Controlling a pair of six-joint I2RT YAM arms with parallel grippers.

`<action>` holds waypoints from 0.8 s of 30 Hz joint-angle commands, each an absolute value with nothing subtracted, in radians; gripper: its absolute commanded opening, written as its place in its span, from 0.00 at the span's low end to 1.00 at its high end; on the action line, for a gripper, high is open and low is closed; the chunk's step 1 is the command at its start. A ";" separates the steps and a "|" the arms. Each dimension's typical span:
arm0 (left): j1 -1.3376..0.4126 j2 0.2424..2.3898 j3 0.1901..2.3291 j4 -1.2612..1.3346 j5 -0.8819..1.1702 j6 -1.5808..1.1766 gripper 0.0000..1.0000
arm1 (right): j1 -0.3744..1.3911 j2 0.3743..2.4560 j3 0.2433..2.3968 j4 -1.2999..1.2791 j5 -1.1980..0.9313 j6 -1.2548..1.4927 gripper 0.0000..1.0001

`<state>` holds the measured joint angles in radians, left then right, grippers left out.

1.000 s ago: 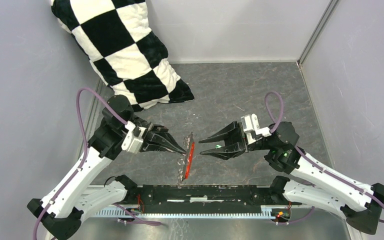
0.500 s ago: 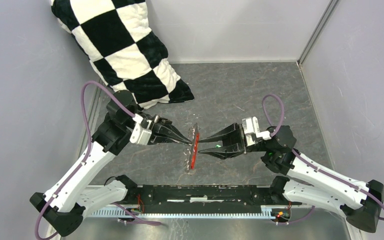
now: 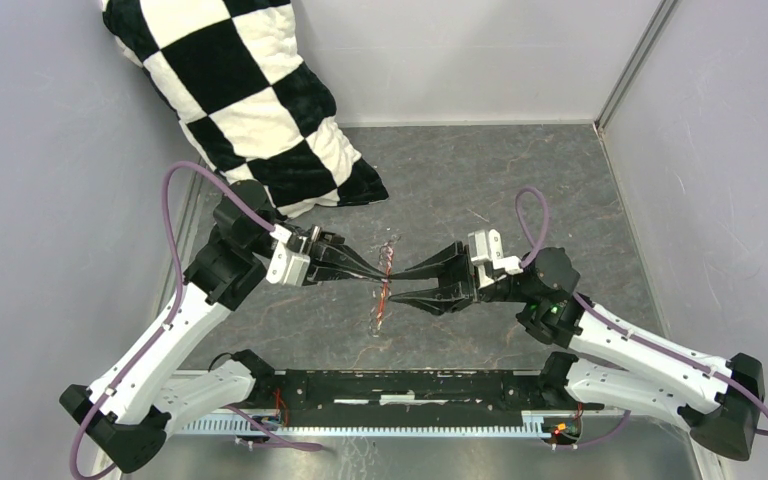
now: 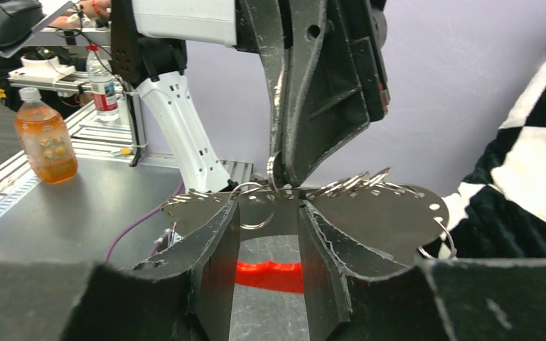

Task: Put the keys on the keyring
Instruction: Adjust the keyring.

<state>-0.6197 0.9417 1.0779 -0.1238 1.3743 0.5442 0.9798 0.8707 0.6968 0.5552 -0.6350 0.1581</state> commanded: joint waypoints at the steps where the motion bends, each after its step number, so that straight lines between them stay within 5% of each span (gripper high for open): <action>1: -0.627 0.927 1.088 -0.081 1.367 0.529 0.02 | 0.985 0.866 0.731 0.563 -0.558 0.132 0.40; 20: -0.627 0.875 0.983 0.082 1.182 0.325 0.02 | 0.987 0.894 0.734 0.599 -0.553 0.170 0.28; 24: -0.627 0.871 0.976 0.078 1.190 0.318 0.02 | 0.988 0.907 0.758 0.569 -0.548 0.163 0.13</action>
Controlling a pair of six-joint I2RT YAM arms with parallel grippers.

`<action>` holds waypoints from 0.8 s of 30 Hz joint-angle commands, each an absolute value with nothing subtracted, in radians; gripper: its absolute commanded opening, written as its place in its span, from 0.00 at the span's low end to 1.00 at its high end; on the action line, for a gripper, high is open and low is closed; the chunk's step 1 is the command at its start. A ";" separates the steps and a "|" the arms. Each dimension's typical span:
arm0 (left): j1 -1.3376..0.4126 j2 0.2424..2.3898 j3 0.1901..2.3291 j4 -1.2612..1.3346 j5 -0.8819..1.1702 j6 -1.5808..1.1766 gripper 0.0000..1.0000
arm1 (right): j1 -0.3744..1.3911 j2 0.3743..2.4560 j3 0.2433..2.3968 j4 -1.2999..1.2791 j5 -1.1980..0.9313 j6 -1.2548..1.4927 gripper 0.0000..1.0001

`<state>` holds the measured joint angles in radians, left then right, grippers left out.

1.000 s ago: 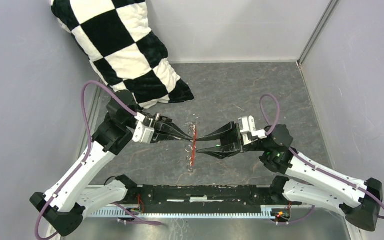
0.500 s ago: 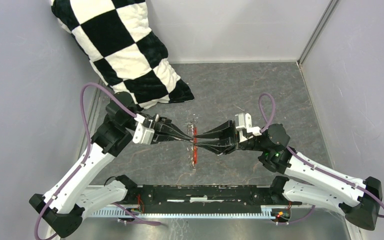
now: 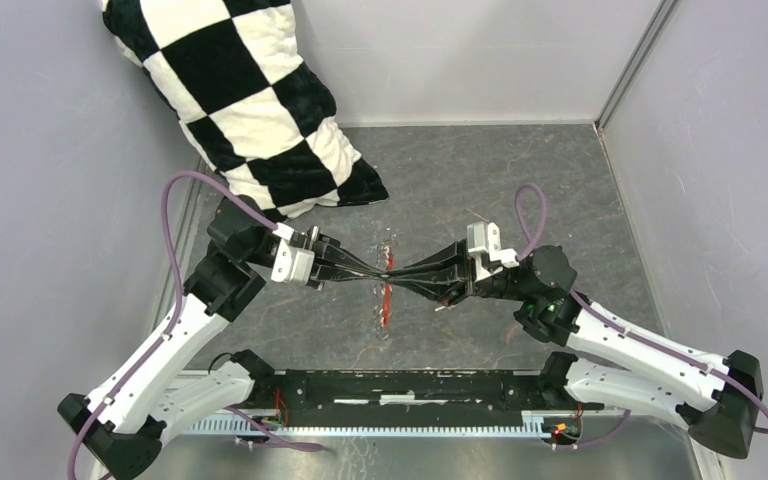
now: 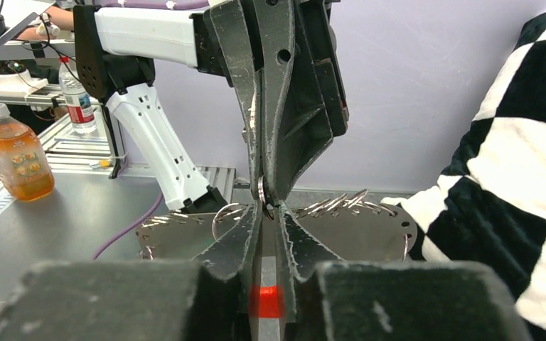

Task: Put the keys on the keyring
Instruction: Adjust the keyring.

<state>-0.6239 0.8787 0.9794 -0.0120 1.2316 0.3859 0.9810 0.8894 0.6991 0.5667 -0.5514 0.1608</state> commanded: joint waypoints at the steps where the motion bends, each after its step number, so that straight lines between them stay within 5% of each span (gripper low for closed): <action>1: -0.627 0.871 0.976 0.070 1.196 0.320 0.02 | 0.988 0.908 0.763 0.557 -0.544 0.158 0.08; 4: -0.627 0.875 0.989 -0.006 1.221 0.368 0.02 | 0.989 0.906 0.801 0.446 -0.507 0.114 0.01; 10: -0.627 0.860 1.009 -0.220 1.194 0.509 0.24 | 0.988 0.898 0.906 0.150 -0.453 0.008 0.00; 24: -0.626 0.821 1.033 -0.397 1.022 0.648 0.24 | 0.992 1.007 1.122 -0.263 -0.450 -0.111 0.01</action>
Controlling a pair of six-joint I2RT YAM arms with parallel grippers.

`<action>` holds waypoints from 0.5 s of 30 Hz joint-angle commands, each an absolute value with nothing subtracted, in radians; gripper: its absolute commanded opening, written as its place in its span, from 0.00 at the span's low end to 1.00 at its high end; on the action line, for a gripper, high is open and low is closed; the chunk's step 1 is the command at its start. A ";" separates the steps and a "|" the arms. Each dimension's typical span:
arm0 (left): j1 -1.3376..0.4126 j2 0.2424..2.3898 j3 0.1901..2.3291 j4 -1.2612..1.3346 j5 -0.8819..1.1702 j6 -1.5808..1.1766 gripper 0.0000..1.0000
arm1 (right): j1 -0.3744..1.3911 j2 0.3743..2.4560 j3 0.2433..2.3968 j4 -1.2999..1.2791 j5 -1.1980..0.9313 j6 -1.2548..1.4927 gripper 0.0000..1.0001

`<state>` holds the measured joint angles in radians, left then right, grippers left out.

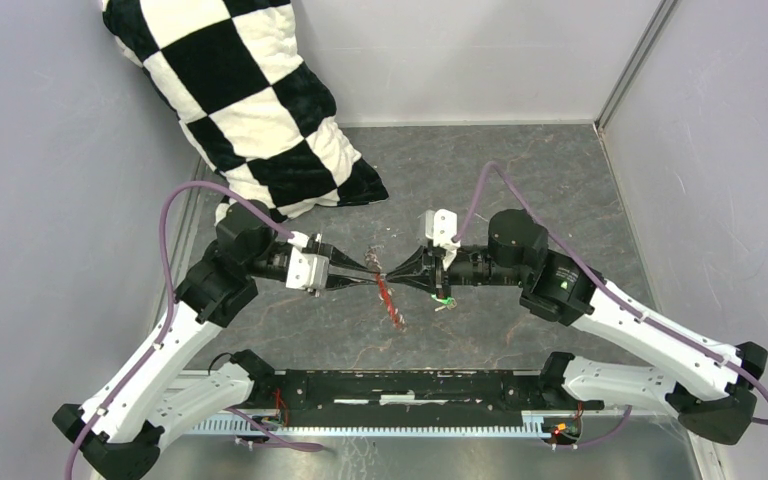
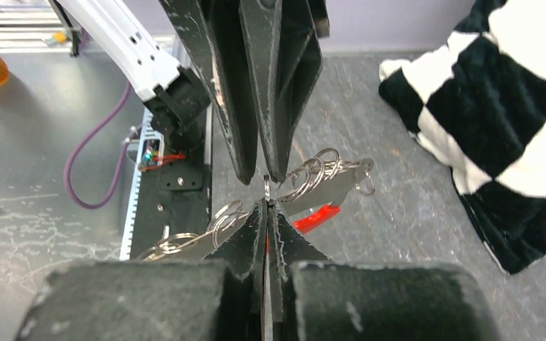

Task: Put the keys on the keyring
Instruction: Adjust the keyring.

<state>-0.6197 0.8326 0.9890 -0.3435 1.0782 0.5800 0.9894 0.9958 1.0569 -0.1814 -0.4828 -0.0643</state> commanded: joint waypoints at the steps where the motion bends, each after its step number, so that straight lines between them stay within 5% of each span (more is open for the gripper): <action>1: -0.626 0.821 1.035 -0.398 1.021 0.645 0.24 | 0.995 1.014 1.129 -0.276 -0.449 -0.117 0.01; 15: -0.627 0.901 1.091 -0.535 1.057 0.630 0.18 | 1.051 1.097 1.232 -0.388 -0.382 -0.175 0.01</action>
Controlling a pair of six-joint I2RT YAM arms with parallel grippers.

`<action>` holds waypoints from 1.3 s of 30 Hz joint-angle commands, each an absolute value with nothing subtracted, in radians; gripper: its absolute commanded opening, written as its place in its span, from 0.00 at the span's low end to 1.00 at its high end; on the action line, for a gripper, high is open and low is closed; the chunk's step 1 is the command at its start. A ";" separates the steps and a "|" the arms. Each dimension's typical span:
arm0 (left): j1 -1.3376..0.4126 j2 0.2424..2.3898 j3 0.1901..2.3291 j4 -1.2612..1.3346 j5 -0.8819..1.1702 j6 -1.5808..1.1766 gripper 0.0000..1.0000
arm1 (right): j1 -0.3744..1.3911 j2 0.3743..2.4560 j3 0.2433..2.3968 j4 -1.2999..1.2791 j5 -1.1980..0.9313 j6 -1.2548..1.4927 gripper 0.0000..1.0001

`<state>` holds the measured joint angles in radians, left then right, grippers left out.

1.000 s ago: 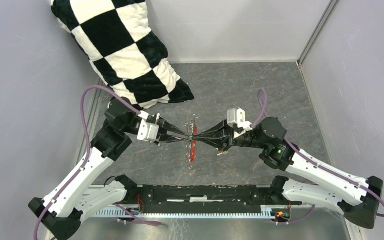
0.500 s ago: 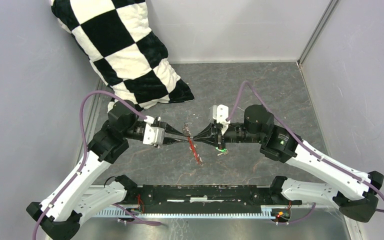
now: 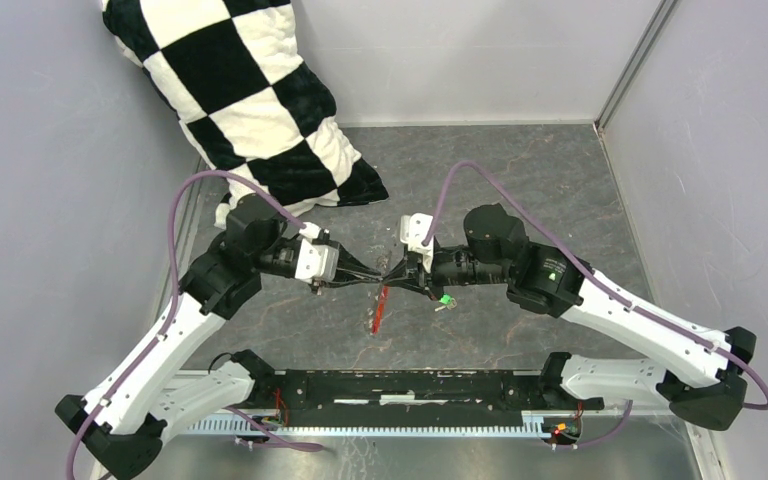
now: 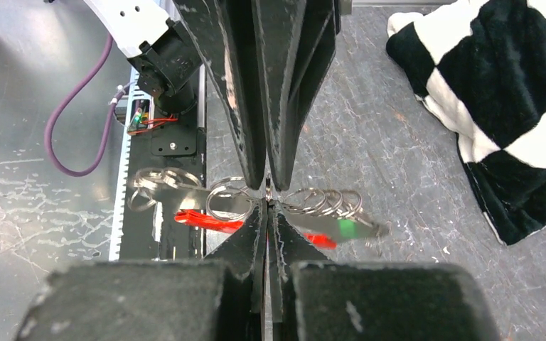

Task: Put the keys on the keyring
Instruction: Adjust the keyring.

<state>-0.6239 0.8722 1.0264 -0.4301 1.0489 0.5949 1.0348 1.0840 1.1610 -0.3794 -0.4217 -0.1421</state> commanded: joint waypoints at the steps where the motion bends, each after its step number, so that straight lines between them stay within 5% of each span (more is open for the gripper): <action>1: -0.627 0.908 1.098 -0.566 1.049 0.643 0.18 | 1.056 1.101 1.238 -0.397 -0.375 -0.180 0.01; 8: -0.627 0.913 1.102 -0.615 1.022 0.653 0.18 | 1.076 1.132 1.279 -0.439 -0.351 -0.201 0.01; 12: -0.627 0.917 1.104 -0.615 1.014 0.666 0.03 | 1.087 1.139 1.293 -0.447 -0.345 -0.202 0.01; 22: -0.627 0.902 1.093 -0.616 1.027 0.688 0.02 | 1.089 1.100 1.245 -0.351 -0.357 -0.164 0.02; 29: -0.627 0.886 1.094 -0.592 1.053 0.713 0.02 | 1.091 0.990 1.119 -0.196 -0.298 -0.067 0.42; 39: -0.626 0.832 1.024 -0.349 1.024 0.576 0.02 | 1.057 0.761 0.816 -0.025 -0.119 0.233 0.78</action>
